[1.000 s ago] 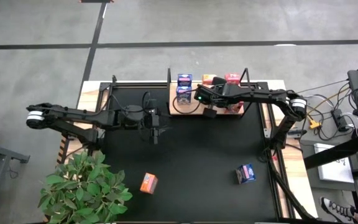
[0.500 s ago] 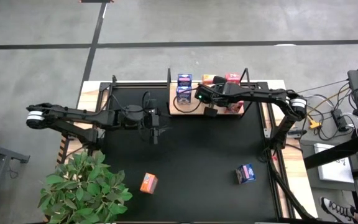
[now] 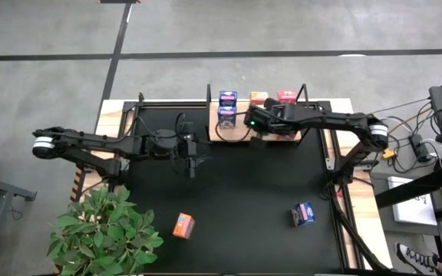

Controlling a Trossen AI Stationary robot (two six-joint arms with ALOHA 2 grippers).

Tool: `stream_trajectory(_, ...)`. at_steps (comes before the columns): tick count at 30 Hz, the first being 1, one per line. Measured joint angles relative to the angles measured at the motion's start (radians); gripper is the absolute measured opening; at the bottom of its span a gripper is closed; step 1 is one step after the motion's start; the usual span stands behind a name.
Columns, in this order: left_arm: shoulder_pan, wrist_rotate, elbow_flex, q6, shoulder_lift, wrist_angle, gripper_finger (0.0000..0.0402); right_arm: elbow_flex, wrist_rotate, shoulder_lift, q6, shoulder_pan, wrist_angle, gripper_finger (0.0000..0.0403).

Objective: Stack cereal on shelf
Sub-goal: Put the blue cereal box on the shelf aligned with the other blue cereal box

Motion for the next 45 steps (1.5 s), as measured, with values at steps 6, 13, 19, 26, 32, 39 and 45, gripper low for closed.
stream_trajectory(6, 0.000, 0.000, 0.000, -0.007, 0.000, 0.014, 0.0223, -0.011, -0.245, -0.107, 0.173, 0.121, 0.004, 0.0011)
stream_trajectory(13, 0.000, 0.000, 0.000, -0.018, 0.000, 0.015, 0.0223, -0.020, -0.278, -0.194, 0.459, 0.344, -0.006, 0.0011)
stream_trajectory(19, 0.000, 0.000, 0.000, -0.018, 0.000, 0.014, 0.0223, -0.021, -0.365, -0.198, 0.785, 0.516, -0.031, 0.0011)
stream_trajectory(26, 0.000, 0.000, 0.000, -0.019, 0.000, 0.016, 0.0223, -0.022, -0.535, -0.152, 1.232, 0.668, -0.196, 0.0011)
stream_trajectory(32, 0.000, 0.000, 0.000, -0.008, 0.000, 0.020, 0.0223, -0.022, -0.558, -0.145, 1.510, 0.778, -0.392, 0.0011)
stream_trajectory(39, 0.000, 0.000, 0.001, 0.033, 0.000, 0.029, 0.0223, -0.023, -0.559, -0.149, 1.666, 0.848, -0.459, 0.0022)
stream_trajectory(45, 0.000, 0.000, 0.016, 0.041, 0.000, 0.027, 0.0223, -0.055, -0.553, -0.141, 1.736, 0.851, -0.459, 0.0097)
